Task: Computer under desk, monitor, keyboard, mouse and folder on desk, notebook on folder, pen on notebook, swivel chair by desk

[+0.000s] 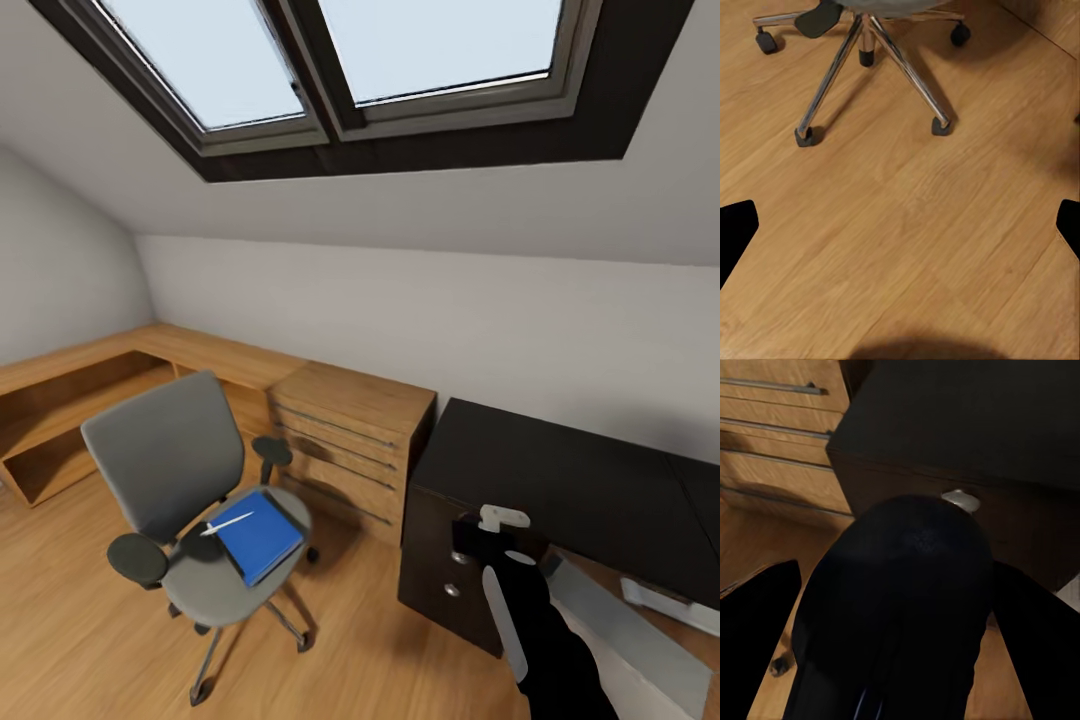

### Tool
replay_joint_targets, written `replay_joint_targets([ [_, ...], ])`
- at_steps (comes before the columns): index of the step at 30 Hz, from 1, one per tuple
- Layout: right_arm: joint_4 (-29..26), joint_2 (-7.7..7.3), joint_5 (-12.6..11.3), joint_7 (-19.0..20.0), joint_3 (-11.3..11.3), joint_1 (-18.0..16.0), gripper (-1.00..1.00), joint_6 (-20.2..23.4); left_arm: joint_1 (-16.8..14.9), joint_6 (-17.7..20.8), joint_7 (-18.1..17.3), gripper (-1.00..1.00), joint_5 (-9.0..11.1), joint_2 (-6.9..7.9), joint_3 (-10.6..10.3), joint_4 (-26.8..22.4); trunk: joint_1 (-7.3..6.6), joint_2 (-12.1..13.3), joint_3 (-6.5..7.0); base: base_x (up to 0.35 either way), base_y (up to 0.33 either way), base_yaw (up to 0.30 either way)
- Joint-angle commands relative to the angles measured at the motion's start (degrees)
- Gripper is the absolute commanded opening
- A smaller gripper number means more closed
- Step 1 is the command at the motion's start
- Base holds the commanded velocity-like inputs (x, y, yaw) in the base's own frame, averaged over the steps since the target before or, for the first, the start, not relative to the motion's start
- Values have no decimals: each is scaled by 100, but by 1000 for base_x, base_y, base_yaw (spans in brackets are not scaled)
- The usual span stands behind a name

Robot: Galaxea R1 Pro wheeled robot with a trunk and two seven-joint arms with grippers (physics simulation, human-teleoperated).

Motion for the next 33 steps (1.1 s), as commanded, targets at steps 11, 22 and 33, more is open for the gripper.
replay_joint_targets([
  [11, 44, 2, -21, -38, -3, -2, -100, 6, -4, -22, -8, 100, 59, -2, -15, 5, 5, -6, -9, 325, -43, 0],
  [22, 228, -14, -1, -19, -3, -2, -100, -91, -2, -25, -8, 100, 53, -9, -17, 59, 5, -6, -9, 207, -223, 0],
  [33, 310, -15, 2, -4, 5, -2, -100, -99, -3, -26, -8, 100, 50, -9, -17, 62, 5, -6, -9, 222, -217, 0],
])
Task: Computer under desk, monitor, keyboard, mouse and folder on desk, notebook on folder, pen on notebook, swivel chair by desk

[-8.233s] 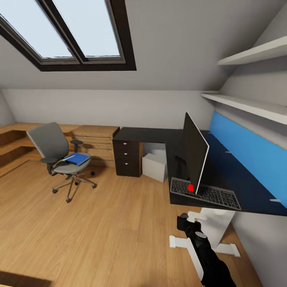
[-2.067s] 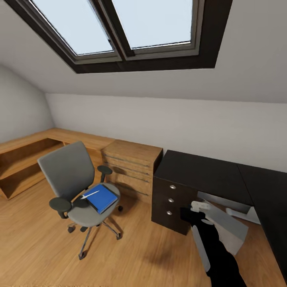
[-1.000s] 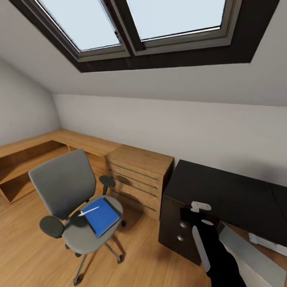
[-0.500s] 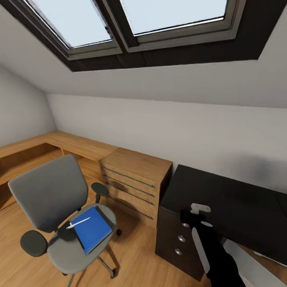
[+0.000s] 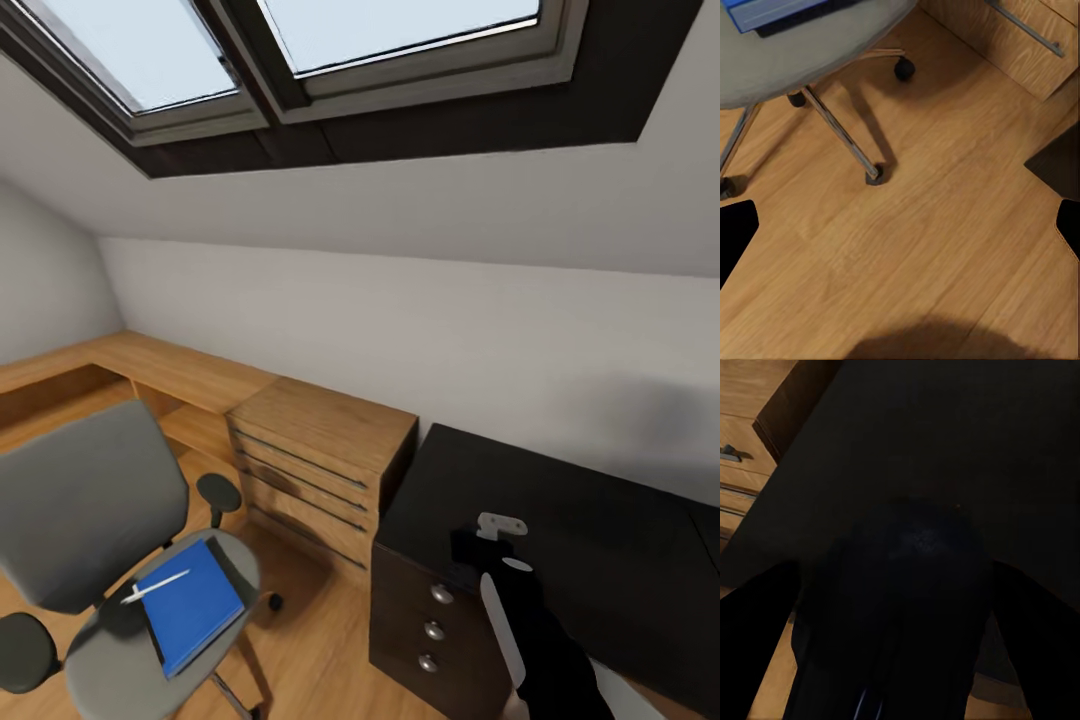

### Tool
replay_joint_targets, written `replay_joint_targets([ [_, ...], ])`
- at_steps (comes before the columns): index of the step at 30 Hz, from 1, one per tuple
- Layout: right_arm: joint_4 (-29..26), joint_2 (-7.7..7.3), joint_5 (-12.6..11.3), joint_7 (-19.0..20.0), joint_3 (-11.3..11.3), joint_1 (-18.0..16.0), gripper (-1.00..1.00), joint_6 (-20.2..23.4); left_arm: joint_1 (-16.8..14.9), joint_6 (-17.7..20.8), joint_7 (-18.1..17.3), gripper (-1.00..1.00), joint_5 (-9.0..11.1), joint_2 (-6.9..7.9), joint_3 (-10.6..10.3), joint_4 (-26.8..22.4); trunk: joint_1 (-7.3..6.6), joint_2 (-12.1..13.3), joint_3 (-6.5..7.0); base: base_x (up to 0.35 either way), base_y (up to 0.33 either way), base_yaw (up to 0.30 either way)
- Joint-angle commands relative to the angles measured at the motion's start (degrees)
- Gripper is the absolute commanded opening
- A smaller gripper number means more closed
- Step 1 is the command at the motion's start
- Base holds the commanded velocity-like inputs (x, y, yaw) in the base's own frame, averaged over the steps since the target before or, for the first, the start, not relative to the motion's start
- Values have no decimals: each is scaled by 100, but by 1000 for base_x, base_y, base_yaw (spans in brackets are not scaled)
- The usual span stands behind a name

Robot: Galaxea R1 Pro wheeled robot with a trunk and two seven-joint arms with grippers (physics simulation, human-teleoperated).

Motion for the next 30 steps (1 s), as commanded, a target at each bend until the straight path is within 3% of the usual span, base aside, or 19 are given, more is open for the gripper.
replay_joint_targets([
  [1, -3, 3, -40, -29, -3, -4, -100, 23, -4, -17, -8, 100, 59, 0, -16, 4, 4, -6, -9, 307, -66, 0],
  [19, 61, 3, -32, -22, 11, -4, -100, 25, -4, -17, -8, 100, 59, 0, -15, 5, 4, -6, -9, 318, -10, 0],
  [30, 152, 3, -34, -20, 26, -4, -100, 23, -3, -17, -8, 100, 59, 0, -15, 1, 4, -6, -9, 43, 0, 0],
])
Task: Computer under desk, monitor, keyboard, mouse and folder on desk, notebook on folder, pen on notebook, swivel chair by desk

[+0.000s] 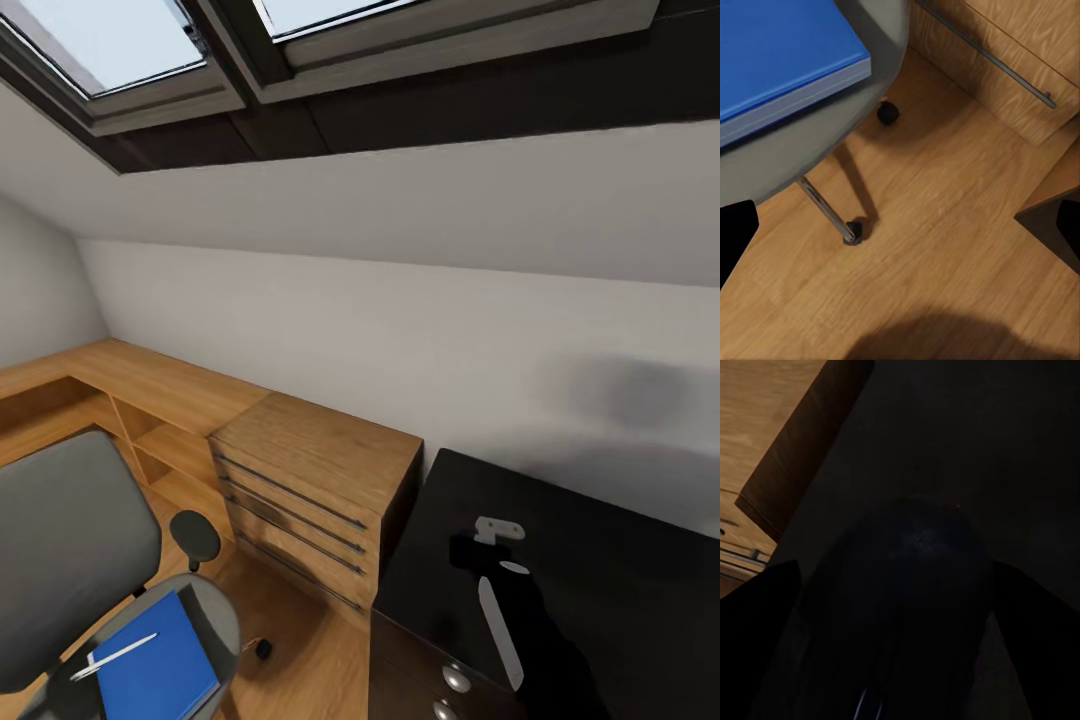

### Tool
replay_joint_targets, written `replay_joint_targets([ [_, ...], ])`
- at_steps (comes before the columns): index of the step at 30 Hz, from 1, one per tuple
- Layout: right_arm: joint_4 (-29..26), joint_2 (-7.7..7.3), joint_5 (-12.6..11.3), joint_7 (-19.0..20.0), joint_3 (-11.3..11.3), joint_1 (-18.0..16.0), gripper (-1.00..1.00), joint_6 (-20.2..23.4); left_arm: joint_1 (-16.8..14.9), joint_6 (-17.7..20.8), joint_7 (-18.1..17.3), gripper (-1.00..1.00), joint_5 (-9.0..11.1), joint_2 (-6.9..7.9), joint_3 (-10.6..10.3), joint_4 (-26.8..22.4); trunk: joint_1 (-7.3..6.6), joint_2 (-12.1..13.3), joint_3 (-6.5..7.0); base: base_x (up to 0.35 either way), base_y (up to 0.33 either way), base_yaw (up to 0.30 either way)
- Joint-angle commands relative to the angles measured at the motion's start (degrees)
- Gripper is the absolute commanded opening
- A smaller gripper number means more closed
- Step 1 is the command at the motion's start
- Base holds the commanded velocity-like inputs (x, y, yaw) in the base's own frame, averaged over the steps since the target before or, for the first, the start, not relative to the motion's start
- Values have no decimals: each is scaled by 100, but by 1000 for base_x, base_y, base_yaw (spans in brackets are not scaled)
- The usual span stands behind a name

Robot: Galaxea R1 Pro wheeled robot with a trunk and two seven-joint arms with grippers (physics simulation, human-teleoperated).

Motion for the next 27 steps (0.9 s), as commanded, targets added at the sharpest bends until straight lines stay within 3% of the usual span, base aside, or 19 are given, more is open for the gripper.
replay_joint_targets([
  [1, -5, 3, -41, -29, -4, -4, -100, 23, -5, -17, -8, 100, 59, 0, -17, 3, 1, -7, -9, 3, 0, 0],
  [27, 71, 32, -70, -70, 1, -4, -100, 25, -6, -34, -7, 100, 68, -43, -9, 0, 1, -7, -44, 0, 0, 51],
])
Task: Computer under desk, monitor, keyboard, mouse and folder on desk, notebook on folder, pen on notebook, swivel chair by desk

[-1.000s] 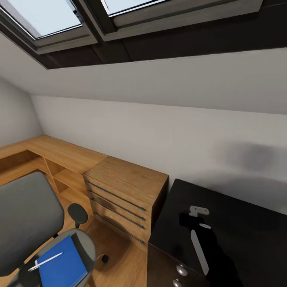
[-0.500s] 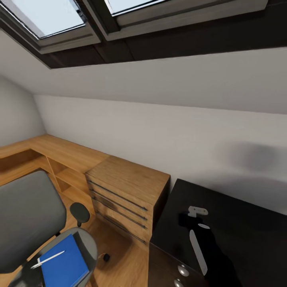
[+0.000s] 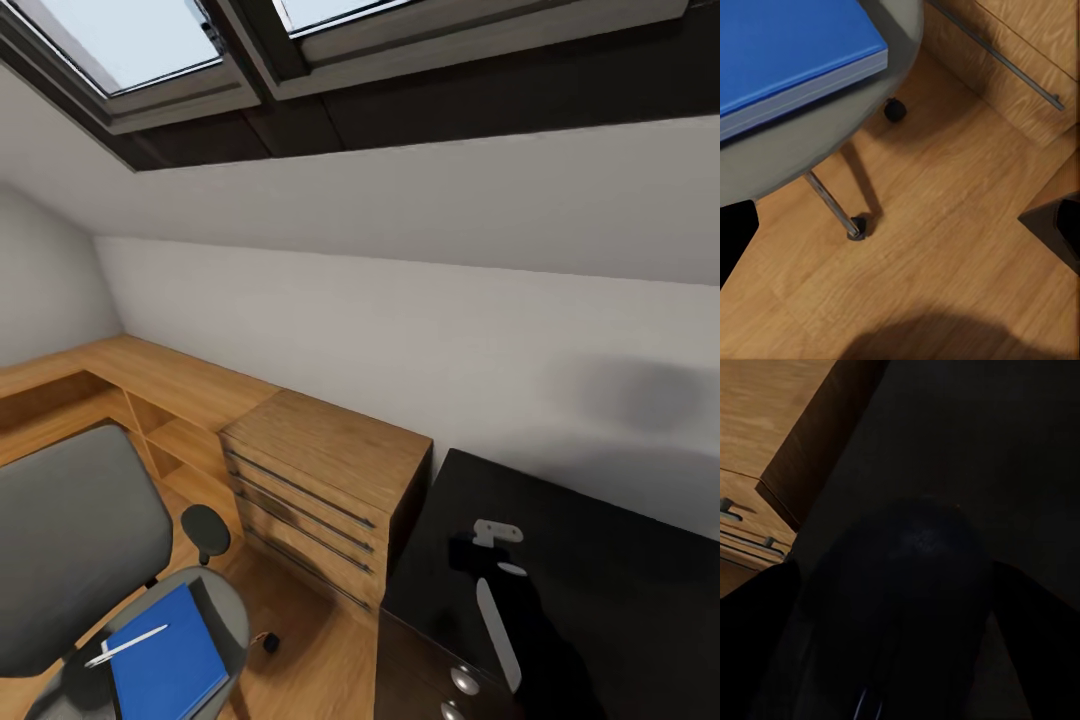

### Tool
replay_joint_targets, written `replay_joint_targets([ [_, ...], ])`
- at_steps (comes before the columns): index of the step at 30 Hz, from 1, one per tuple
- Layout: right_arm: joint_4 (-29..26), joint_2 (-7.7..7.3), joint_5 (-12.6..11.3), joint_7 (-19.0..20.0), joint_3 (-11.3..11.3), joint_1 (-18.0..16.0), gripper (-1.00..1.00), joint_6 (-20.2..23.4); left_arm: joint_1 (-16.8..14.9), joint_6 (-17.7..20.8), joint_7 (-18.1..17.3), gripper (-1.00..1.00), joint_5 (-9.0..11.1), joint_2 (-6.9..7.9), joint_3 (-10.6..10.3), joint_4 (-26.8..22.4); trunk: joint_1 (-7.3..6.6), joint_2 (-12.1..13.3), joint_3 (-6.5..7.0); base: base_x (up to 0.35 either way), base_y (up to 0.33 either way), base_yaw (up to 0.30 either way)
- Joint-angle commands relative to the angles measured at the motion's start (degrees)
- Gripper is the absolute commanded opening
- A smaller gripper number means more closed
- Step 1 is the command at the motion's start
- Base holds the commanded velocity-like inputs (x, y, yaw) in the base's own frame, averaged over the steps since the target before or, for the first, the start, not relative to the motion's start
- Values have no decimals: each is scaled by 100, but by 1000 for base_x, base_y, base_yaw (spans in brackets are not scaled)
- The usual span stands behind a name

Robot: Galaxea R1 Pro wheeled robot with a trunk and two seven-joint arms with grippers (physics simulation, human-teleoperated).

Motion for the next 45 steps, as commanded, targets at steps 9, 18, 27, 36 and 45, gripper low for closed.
replay_joint_targets([
  [9, 497, 3, -43, -34, -13, -12, -100, -32, -3, -17, -3, 100, 62, -52, -15, 3, 89, -168, -81, 0, 0, 0],
  [18, 574, 1, -47, -42, -24, -13, -100, -275, -5, -17, 1, 100, 66, -67, -15, 3, 287, -528, -242, 0, 0, 0],
  [27, 560, 1, -53, -43, -77, -13, -100, -292, -3, -17, 1, 100, 67, -81, -7, 3, 484, -889, -404, 0, 0, 0],
  [36, 562, 1, -53, -43, -80, -13, -100, -296, -2, -17, 1, 100, 68, -89, -6, 3, 682, -1250, -565, 0, 0, 0],
  [45, 571, 1, -60, -37, -80, -13, -100, -244, -3, -17, 1, 100, 68, -90, -6, 3, 880, -1611, -727, 0, 0, 0],
])
